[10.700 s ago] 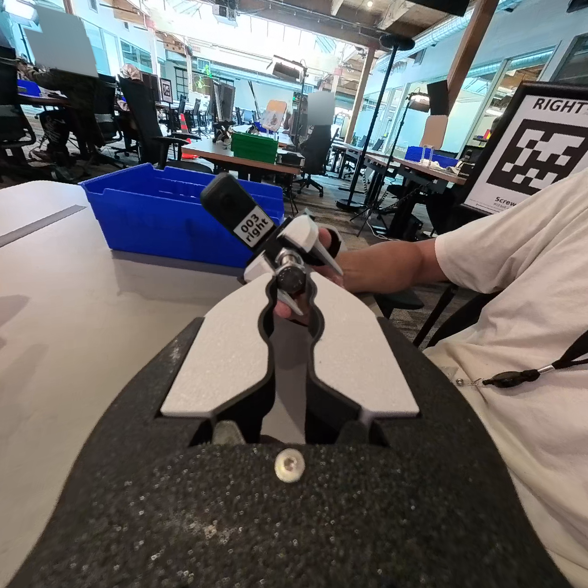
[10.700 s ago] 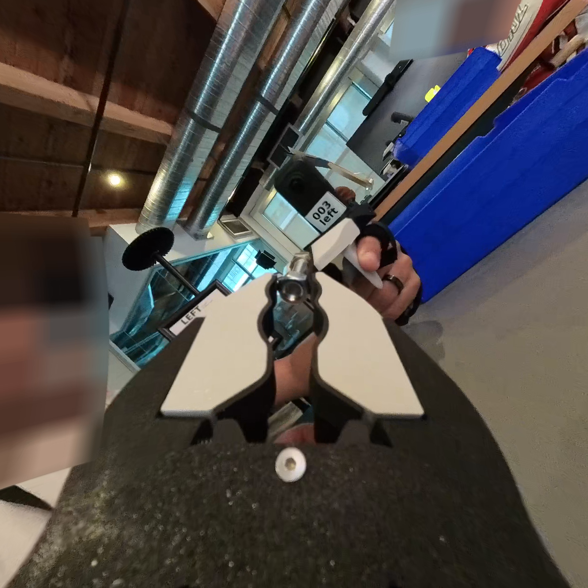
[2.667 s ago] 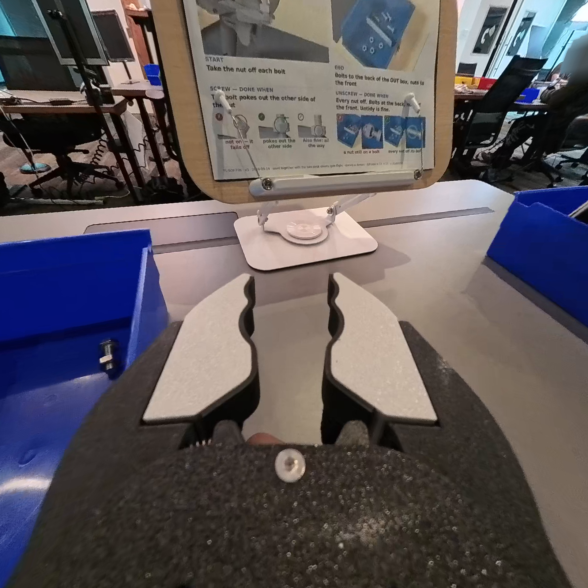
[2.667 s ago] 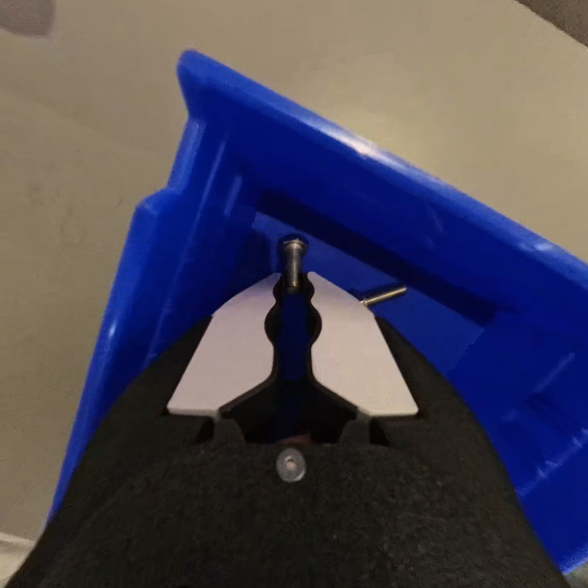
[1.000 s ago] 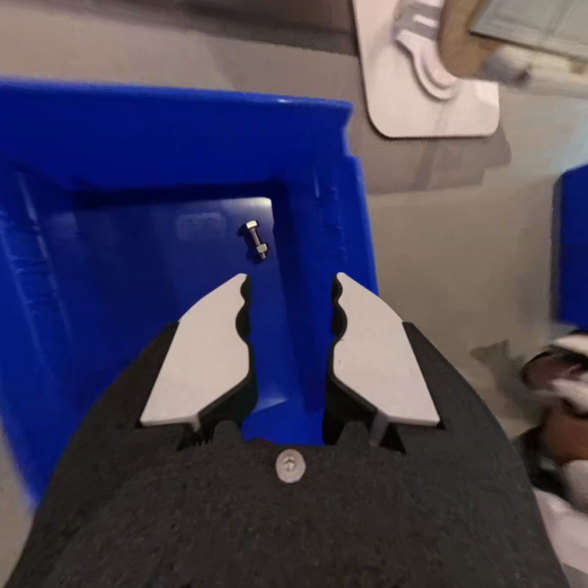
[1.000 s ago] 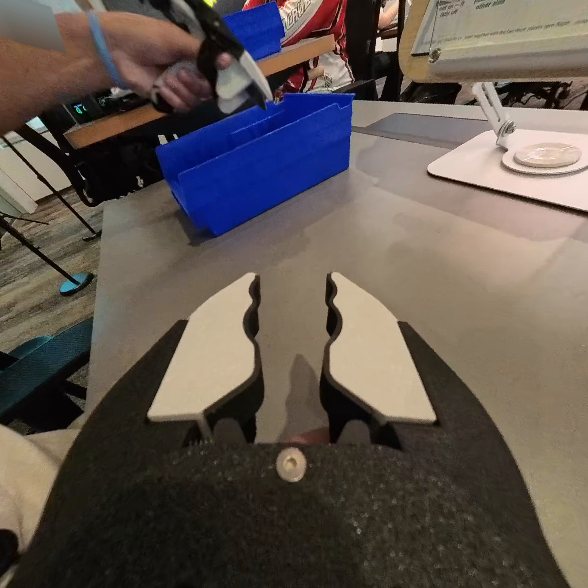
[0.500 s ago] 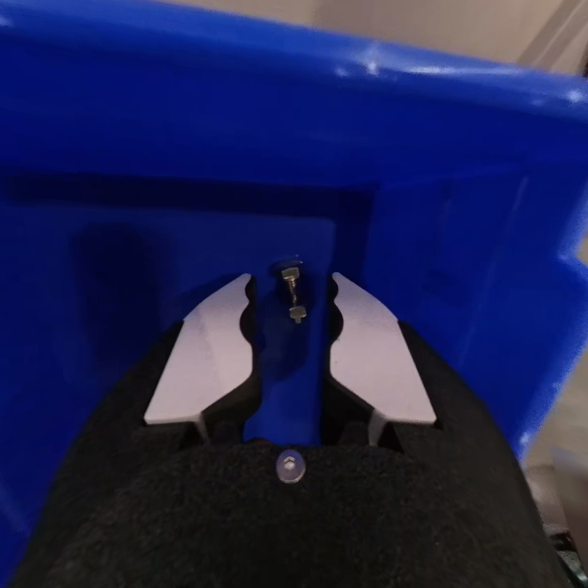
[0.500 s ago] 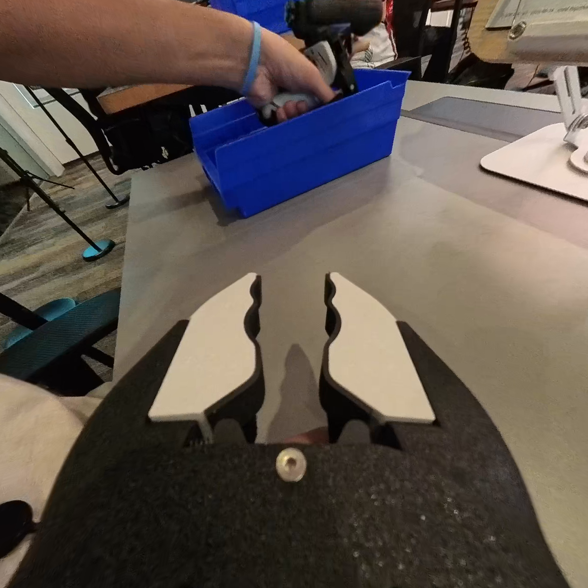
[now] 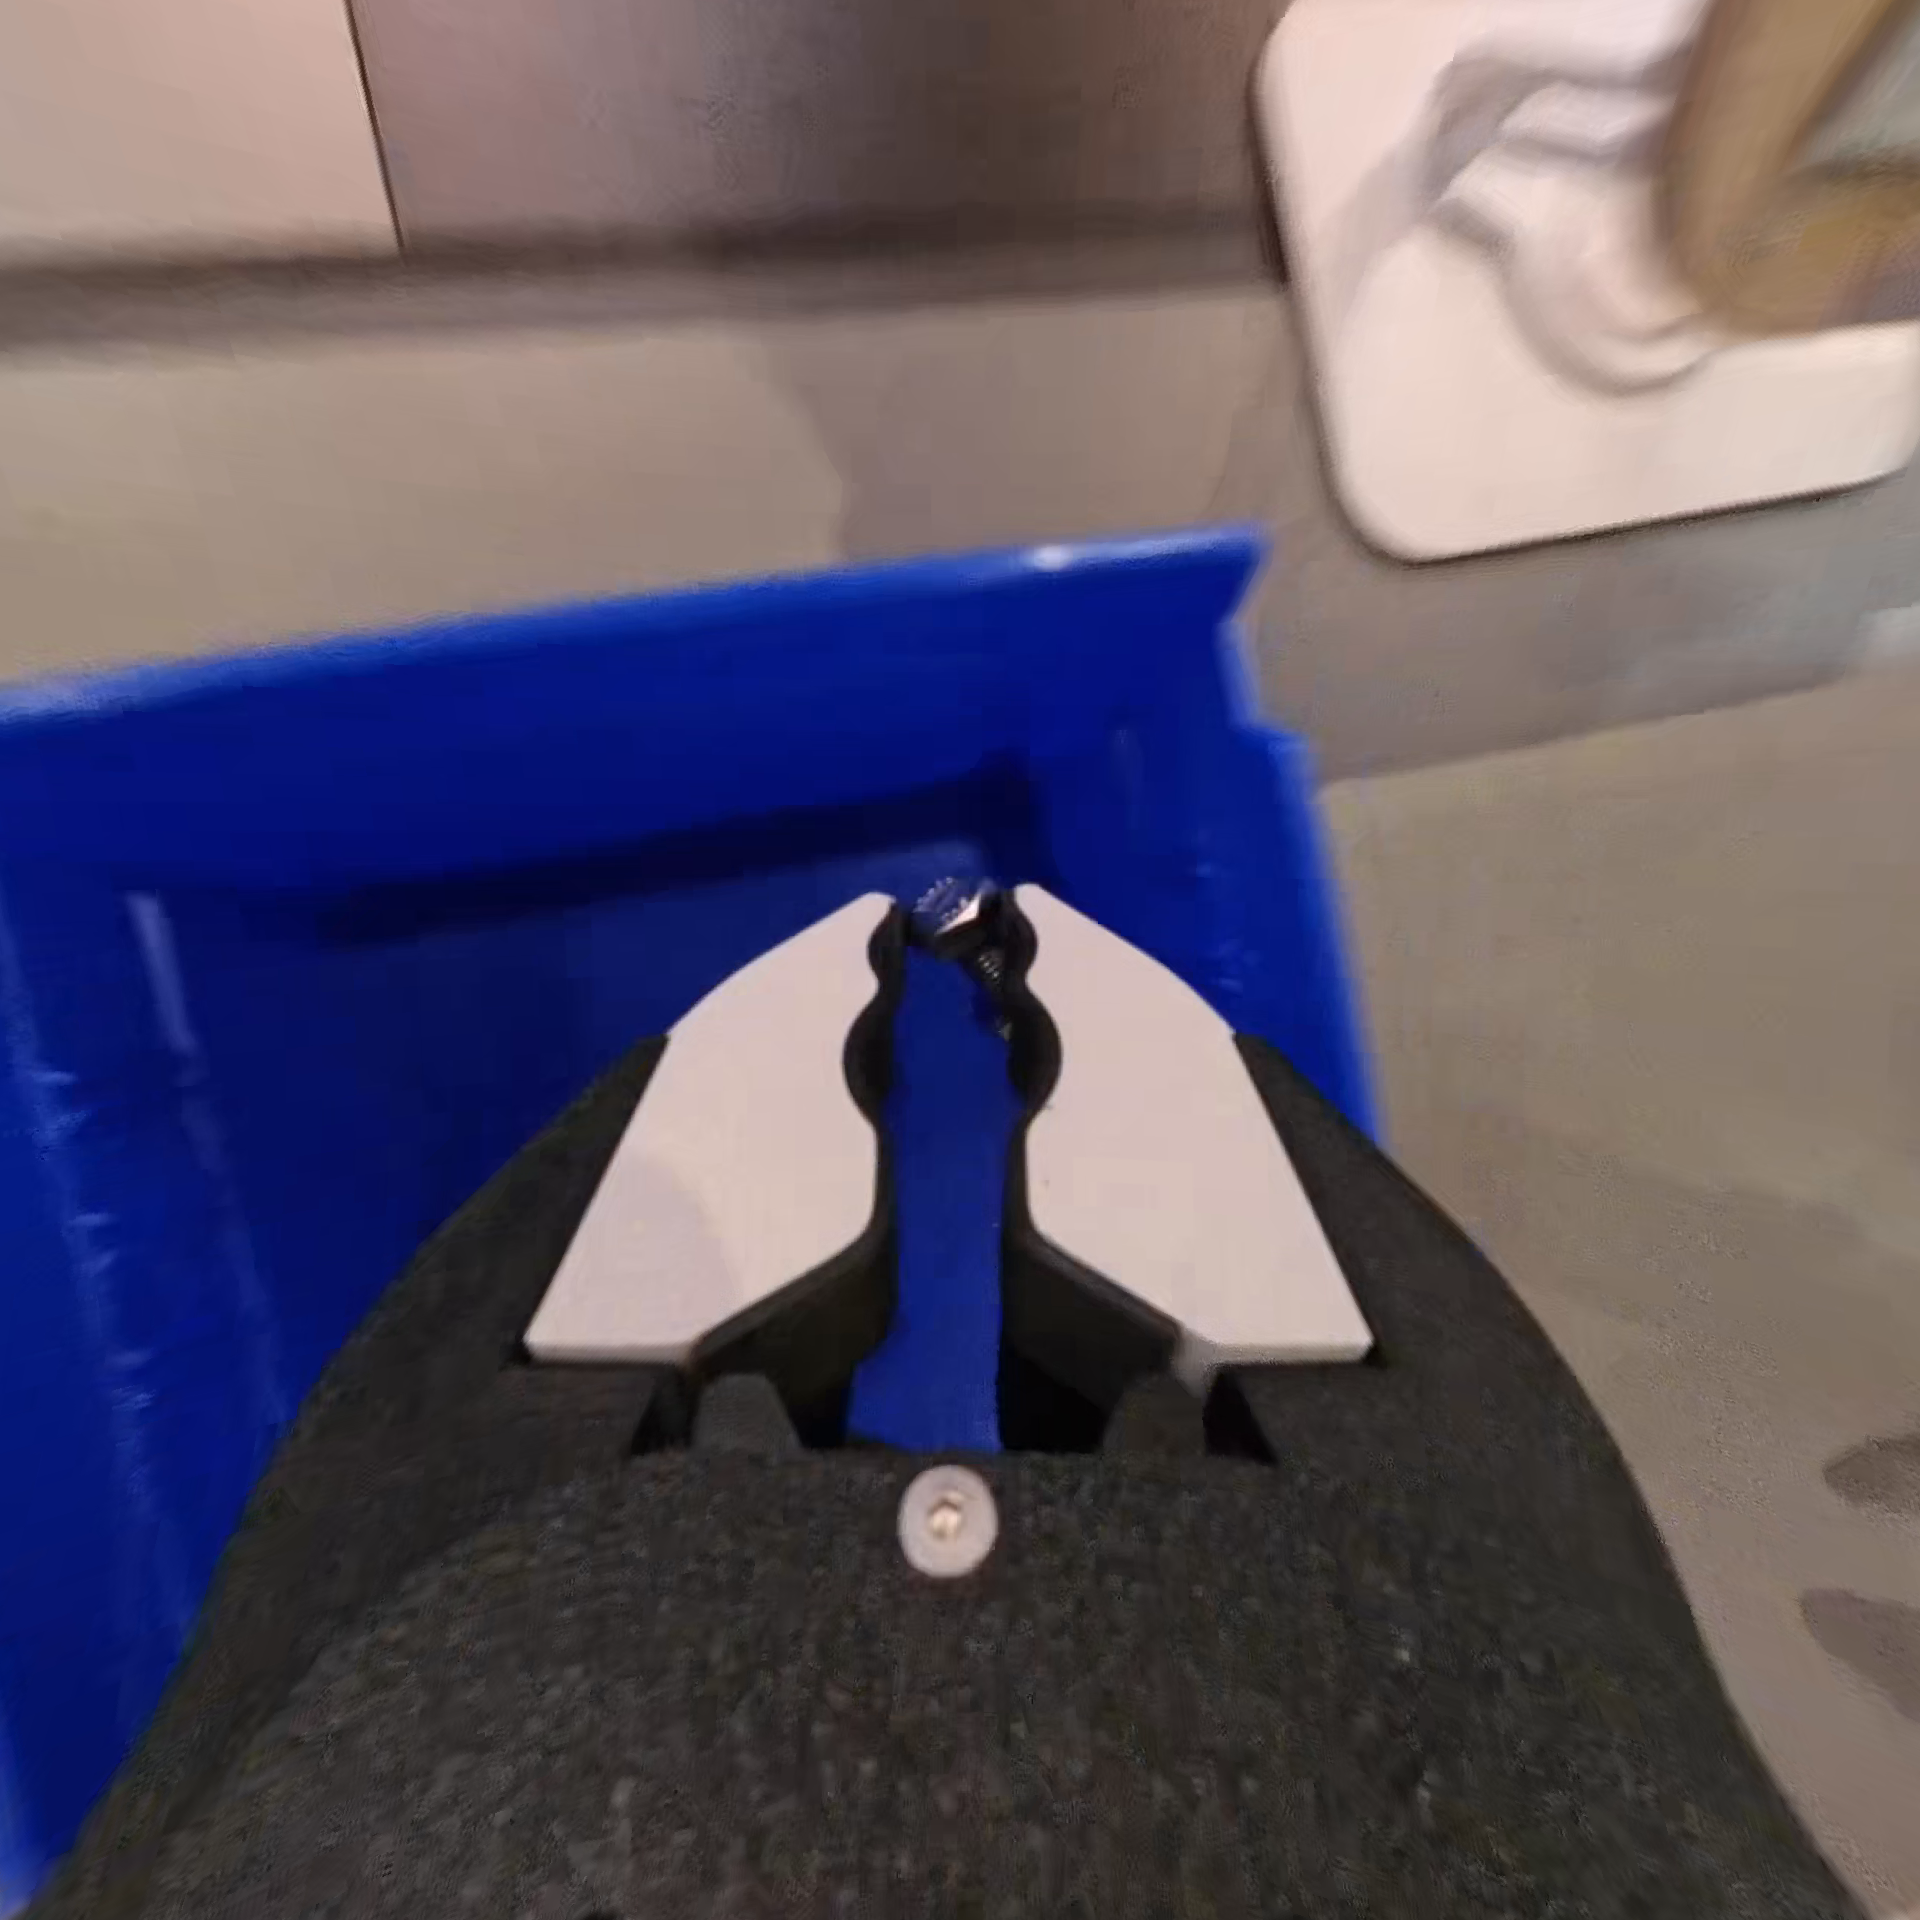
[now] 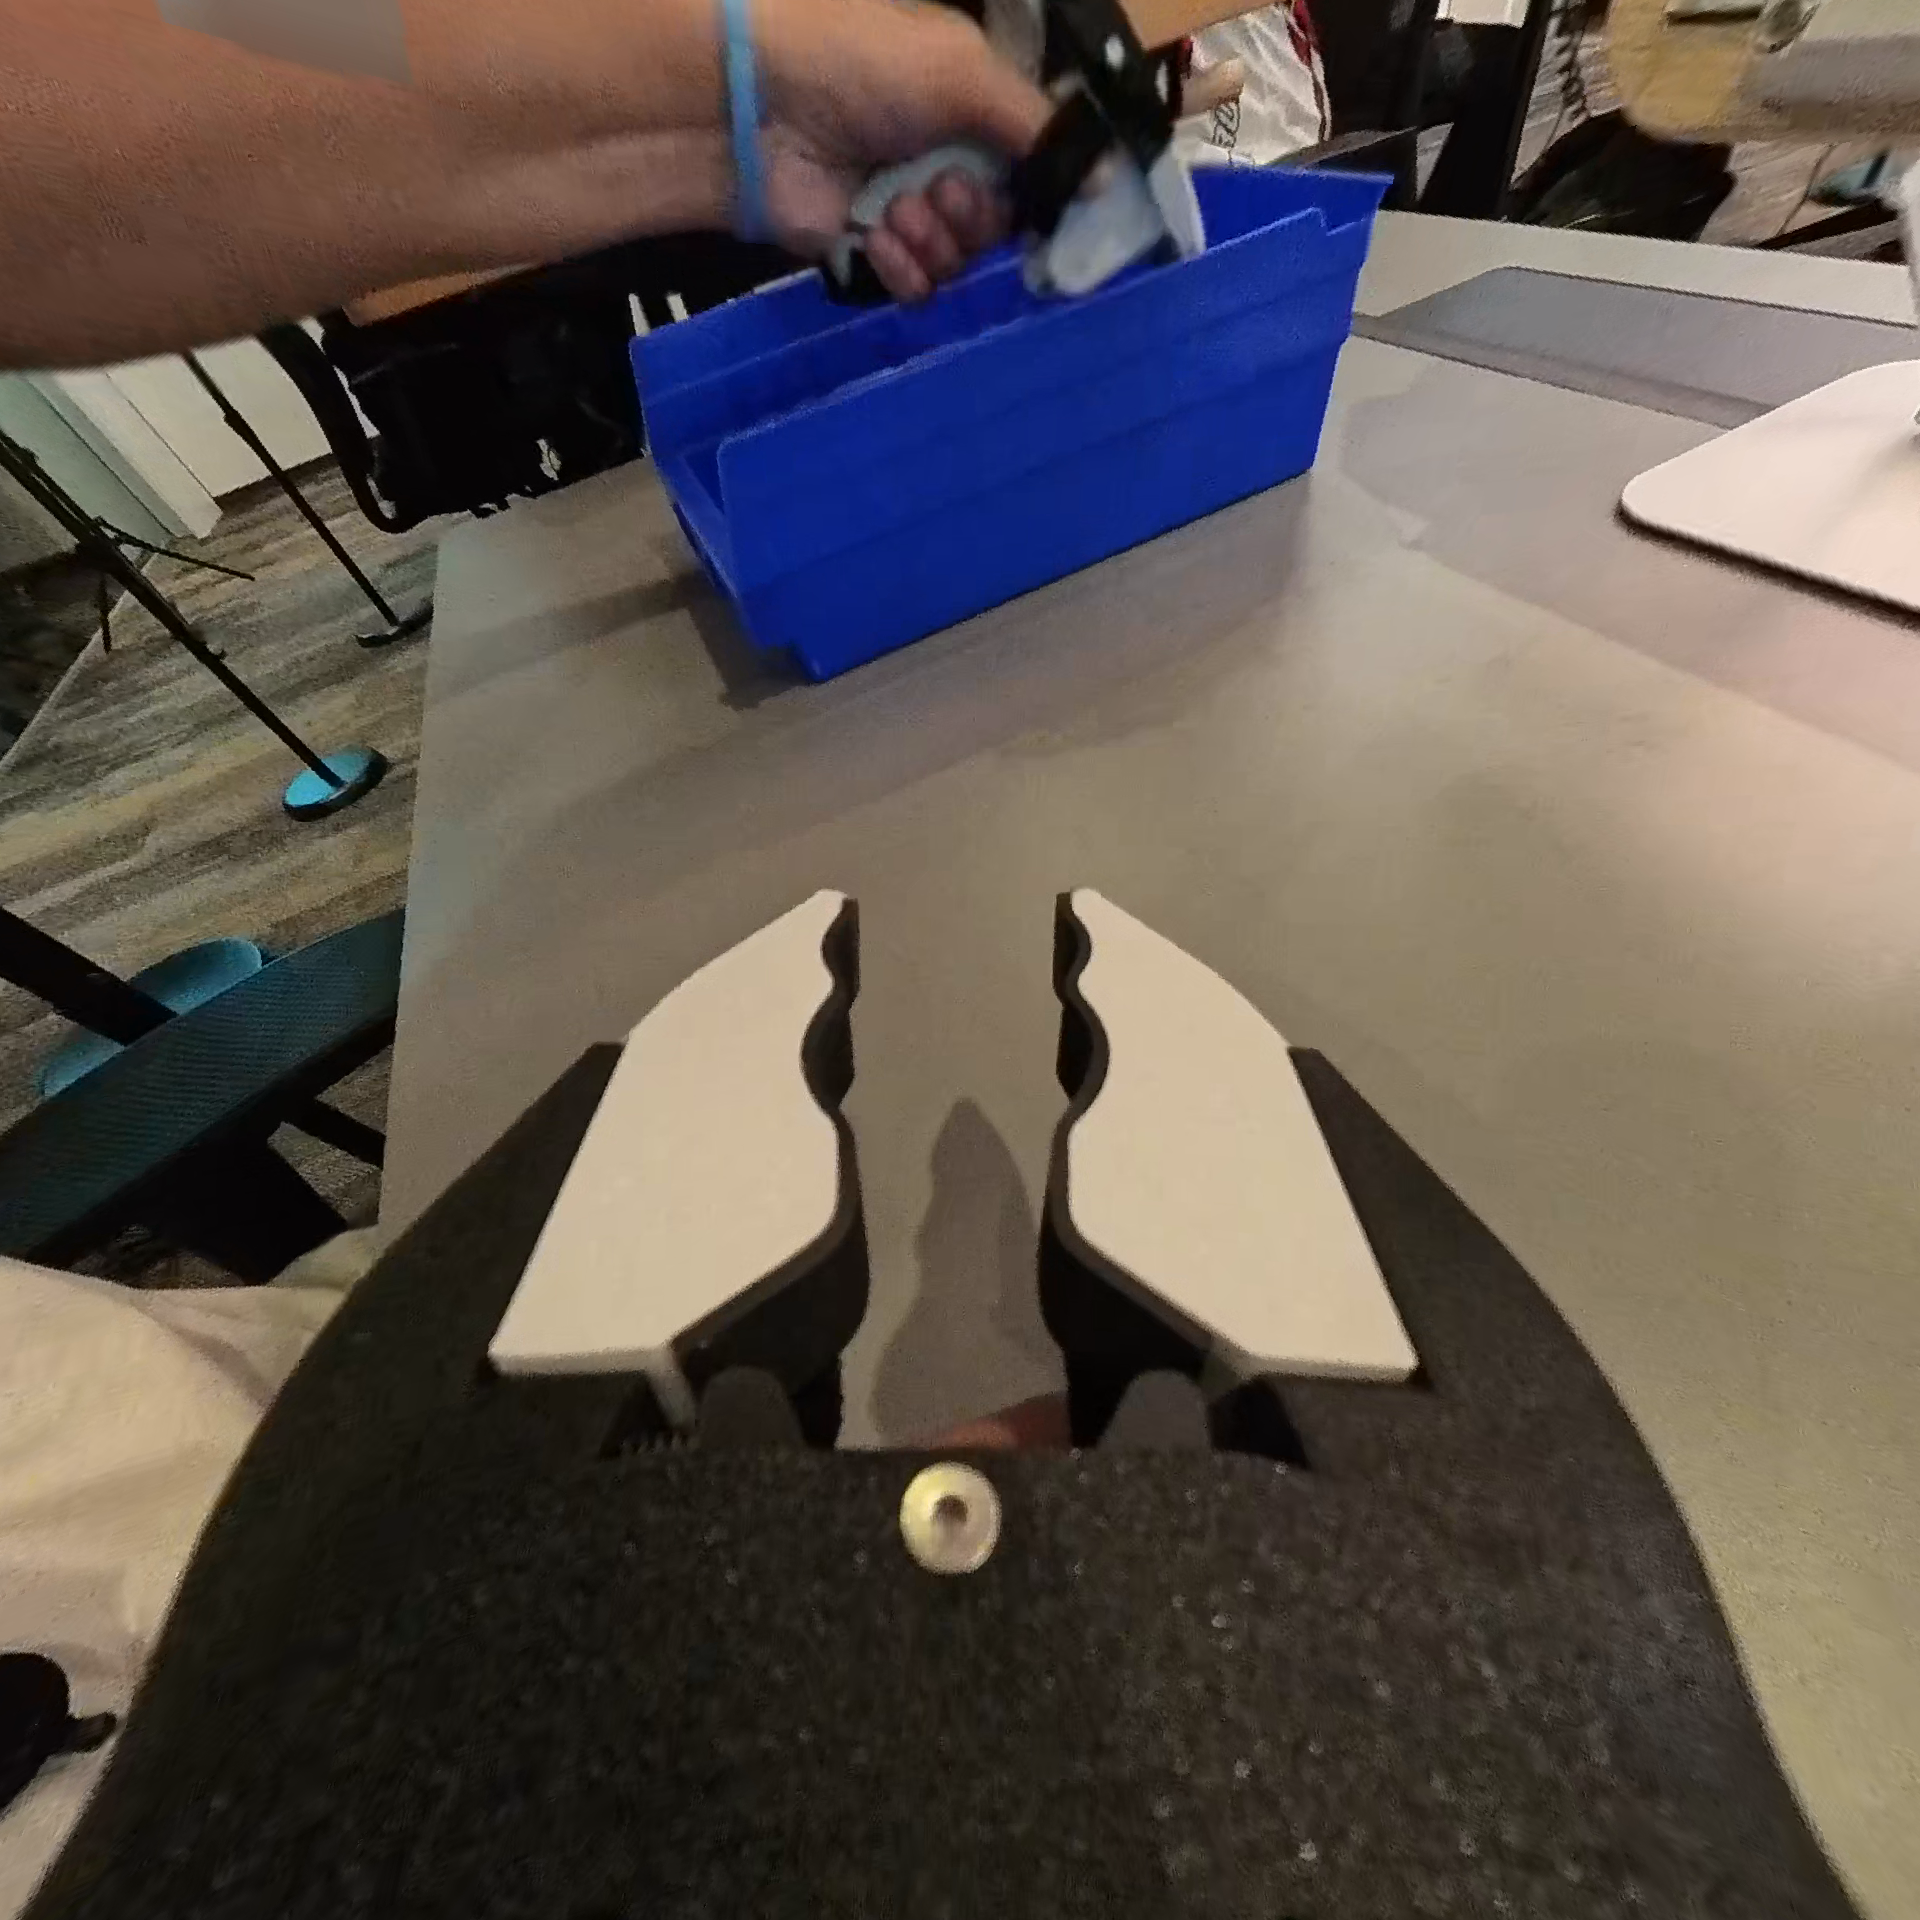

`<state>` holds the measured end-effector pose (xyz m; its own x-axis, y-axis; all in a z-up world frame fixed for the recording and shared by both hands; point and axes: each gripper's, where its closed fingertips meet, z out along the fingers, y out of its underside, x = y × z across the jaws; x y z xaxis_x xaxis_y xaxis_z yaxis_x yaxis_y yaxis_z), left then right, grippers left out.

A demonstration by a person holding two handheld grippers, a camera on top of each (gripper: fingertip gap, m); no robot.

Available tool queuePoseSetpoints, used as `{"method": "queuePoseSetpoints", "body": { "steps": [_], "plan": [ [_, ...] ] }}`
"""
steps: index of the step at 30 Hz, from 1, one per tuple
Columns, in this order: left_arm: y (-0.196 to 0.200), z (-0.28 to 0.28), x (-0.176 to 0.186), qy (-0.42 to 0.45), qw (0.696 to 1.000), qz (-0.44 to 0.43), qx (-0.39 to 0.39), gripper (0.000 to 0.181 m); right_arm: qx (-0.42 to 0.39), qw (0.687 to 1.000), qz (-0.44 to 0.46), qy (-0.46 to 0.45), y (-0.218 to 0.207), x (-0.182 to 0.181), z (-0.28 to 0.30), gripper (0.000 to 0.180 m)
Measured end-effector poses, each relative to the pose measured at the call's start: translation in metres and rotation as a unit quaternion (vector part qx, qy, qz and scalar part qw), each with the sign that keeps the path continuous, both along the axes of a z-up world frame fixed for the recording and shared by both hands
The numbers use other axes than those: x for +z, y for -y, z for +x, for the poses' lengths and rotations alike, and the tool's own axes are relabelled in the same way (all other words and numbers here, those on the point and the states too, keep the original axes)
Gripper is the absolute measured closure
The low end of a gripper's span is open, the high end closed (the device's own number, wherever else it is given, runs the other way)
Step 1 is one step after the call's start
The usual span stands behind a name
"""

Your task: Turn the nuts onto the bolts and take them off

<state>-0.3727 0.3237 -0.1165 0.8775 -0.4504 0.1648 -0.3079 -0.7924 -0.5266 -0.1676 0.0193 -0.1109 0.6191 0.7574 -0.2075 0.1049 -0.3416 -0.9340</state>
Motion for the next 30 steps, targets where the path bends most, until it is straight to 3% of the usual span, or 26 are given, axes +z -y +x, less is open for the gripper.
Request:
{"method": "queuePoseSetpoints", "body": {
  "steps": [6, 10, 15, 21, 30],
  "plan": [
    [0.061, 0.049, 0.123, 0.118, 0.96, 0.227, -0.113, 0.164, -0.028, 0.999, 0.011, -0.026, -0.009, 0.01, 0.015, 0.148],
    [0.124, 0.089, 0.153, 0.183, 0.912, 0.329, -0.165, 0.164, -0.045, 0.997, 0.037, -0.05, -0.014, 0.021, 0.023, 0.149],
    [0.195, 0.147, 0.138, 0.275, 0.85, 0.374, -0.248, 0.164, -0.06, 0.992, 0.088, -0.061, -0.018, 0.036, 0.03, 0.148],
    [0.251, 0.191, 0.111, 0.347, 0.797, 0.344, -0.356, 0.164, 0.039, 0.982, 0.031, -0.182, -0.007, 0.051, 0.0, 0.14],
    [0.266, 0.199, 0.102, 0.398, 0.785, 0.307, -0.361, 0.164, 0.095, 0.939, -0.048, -0.327, -0.022, 0.066, -0.022, 0.14]
  ]
}}
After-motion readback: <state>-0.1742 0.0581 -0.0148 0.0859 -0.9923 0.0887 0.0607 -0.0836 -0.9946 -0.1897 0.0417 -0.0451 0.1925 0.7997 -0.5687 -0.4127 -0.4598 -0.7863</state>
